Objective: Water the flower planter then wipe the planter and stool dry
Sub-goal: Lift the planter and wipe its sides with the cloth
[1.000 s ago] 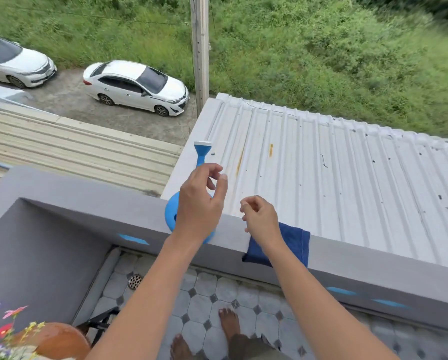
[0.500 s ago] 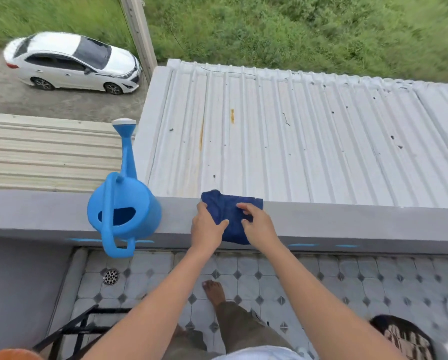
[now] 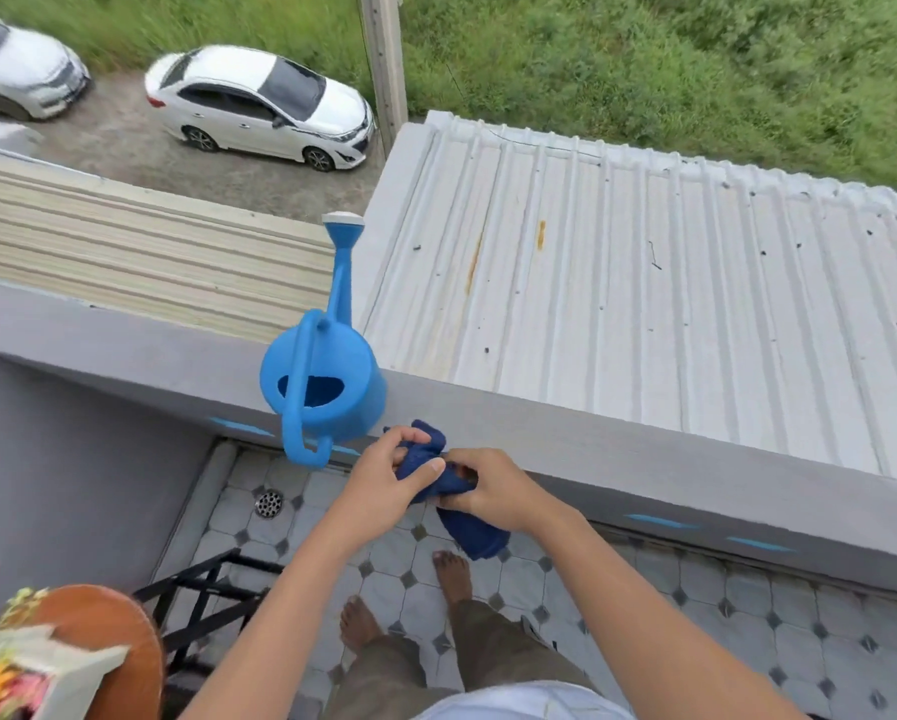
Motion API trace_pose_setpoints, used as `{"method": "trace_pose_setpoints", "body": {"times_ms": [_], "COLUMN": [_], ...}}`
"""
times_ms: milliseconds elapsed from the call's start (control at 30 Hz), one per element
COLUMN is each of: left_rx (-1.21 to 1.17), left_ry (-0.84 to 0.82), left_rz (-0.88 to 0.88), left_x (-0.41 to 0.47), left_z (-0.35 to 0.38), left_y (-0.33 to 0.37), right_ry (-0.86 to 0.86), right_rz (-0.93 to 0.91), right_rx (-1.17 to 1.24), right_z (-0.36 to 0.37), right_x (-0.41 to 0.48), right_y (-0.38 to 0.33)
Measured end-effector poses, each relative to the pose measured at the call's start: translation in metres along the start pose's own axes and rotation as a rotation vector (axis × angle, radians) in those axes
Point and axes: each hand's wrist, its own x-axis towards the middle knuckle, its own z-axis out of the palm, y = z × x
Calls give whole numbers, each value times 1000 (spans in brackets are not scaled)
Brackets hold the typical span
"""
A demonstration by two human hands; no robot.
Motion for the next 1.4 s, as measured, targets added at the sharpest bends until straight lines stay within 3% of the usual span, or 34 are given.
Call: {"method": "trace_pose_setpoints", "body": {"times_ms": [133, 300, 433, 567, 800, 1100, 1300, 1400], "left_rx": [30, 50, -252, -805, -1362, -1455, -1337, -1406], "left_ry": [130, 693, 917, 1076, 1249, 1248, 1472, 1504], "left_rz": [-90, -247, -501, -740, -660, -653, -659, -565], "left_x": [-48, -112, -161, -203, -225, -215, -231, -240], "left_z": [-39, -84, -112, -126, -152, -180, -200, -213], "left_y": [-31, -68, -103, -159, -196, -222, -220, -211], "right_ry": [-133, -282, -319, -309, -273, -205, -225, -254], "right_rz": [-85, -148, -137, -97, -1, 61, 9, -50], "right_rx": [-67, -139, -95, -45, -62, -69, -53, -28], "right_z": [38, 104, 157, 213, 282, 319, 331, 337], "right_x": [17, 49, 65, 70, 69, 71, 70, 63], "right_y": [-29, -78, -123, -167, -196, -208, -215, -221]}}
